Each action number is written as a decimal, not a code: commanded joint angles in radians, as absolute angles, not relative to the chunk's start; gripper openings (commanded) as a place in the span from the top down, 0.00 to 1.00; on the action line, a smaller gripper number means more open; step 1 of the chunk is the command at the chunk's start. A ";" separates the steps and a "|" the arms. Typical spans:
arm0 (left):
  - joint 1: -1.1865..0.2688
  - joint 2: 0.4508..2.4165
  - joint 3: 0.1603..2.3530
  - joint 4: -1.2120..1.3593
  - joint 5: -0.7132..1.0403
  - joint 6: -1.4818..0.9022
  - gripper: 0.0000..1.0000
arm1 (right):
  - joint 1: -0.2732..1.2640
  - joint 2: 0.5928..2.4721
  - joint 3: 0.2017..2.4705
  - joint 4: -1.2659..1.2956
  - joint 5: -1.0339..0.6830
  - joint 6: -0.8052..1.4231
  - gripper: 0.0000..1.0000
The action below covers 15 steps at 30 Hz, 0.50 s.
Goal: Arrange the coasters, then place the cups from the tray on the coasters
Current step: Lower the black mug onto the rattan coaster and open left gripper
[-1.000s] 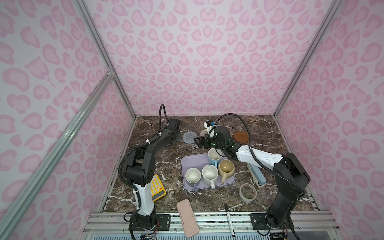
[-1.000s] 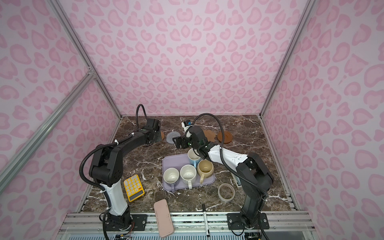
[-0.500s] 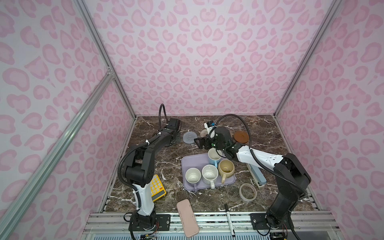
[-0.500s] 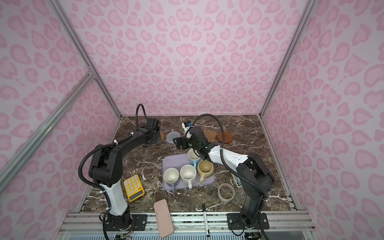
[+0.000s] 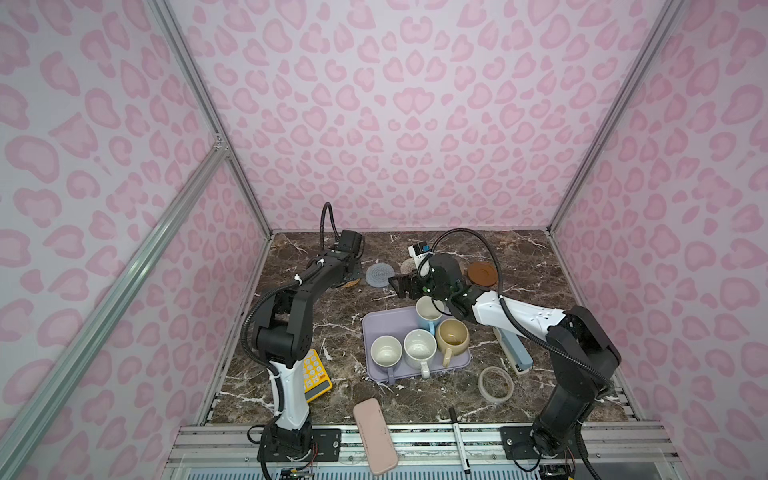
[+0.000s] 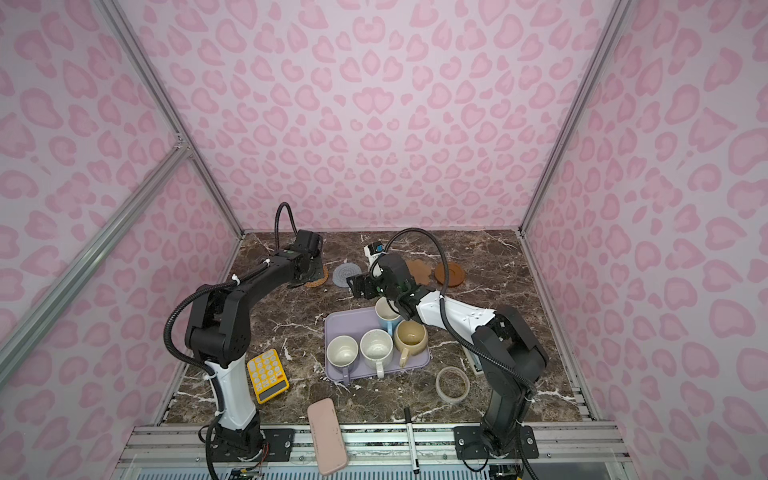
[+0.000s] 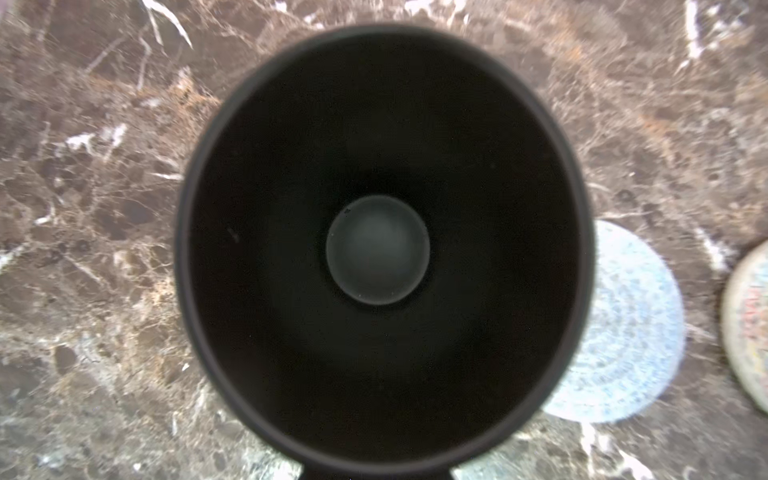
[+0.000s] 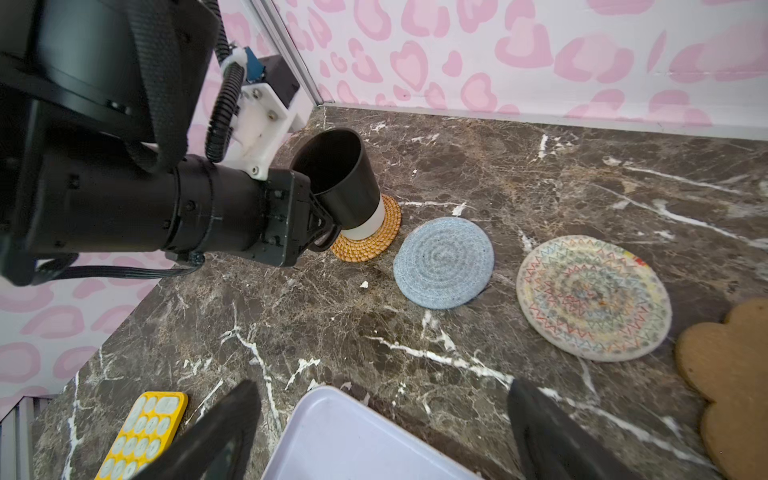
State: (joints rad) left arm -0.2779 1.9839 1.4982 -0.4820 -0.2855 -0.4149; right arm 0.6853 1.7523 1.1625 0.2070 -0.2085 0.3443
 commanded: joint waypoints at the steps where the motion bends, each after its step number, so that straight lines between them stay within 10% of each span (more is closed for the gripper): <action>1: -0.278 1.999 1.531 -0.458 -0.307 -0.398 0.98 | 0.685 1.754 1.164 0.194 -0.198 0.328 0.05; 7: -0.280 2.001 1.520 -0.486 -0.302 -0.402 0.96 | 0.685 1.741 1.153 0.198 -0.199 0.331 0.05; 15: -0.279 1.978 1.495 -0.488 -0.299 -0.413 0.67 | 0.686 1.735 1.155 0.195 -0.204 0.342 0.05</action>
State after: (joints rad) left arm -0.2790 1.9999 1.5024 -0.4847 -0.2882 -0.4034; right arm 0.6846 1.7420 1.1603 0.1883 -0.2028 0.3367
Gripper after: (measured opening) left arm 0.329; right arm 0.949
